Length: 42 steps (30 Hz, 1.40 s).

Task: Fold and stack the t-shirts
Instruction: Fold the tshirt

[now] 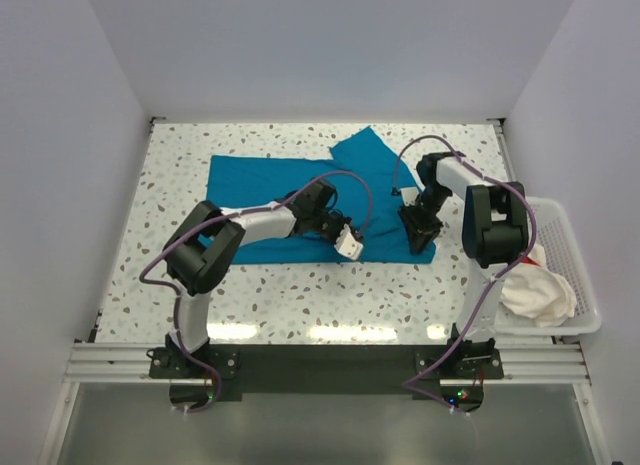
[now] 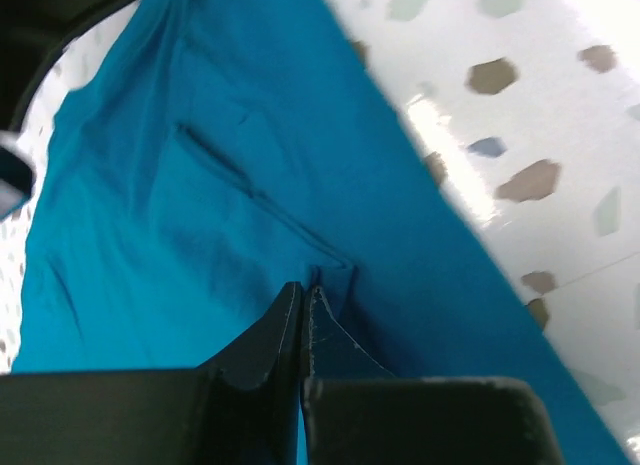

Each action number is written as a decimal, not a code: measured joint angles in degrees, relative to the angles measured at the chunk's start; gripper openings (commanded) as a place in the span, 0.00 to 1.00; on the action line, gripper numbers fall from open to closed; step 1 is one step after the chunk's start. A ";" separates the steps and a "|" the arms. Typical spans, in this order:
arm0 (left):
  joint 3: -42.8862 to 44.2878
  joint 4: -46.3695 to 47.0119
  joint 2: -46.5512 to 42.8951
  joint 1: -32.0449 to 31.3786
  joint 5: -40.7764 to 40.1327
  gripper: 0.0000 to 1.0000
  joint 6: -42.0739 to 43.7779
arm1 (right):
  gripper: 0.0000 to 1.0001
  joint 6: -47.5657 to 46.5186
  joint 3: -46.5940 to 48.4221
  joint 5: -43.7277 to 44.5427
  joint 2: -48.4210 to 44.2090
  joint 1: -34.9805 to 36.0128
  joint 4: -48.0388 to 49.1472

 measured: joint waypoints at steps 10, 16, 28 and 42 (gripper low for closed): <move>6.23 6.54 2.78 10.16 0.83 0.15 -21.64 | 0.27 -0.04 -1.75 2.69 0.00 0.00 0.57; 8.26 6.88 6.23 11.98 -1.22 0.31 -31.63 | 0.26 -0.07 -1.75 4.20 0.00 -0.02 0.98; 9.79 10.19 6.25 19.17 -0.24 0.45 -55.63 | 0.26 -0.28 -3.32 12.26 -0.39 0.00 2.99; 7.19 11.87 1.77 5.79 5.33 0.58 -41.64 | 0.38 -1.27 -3.21 4.39 -8.61 0.00 3.65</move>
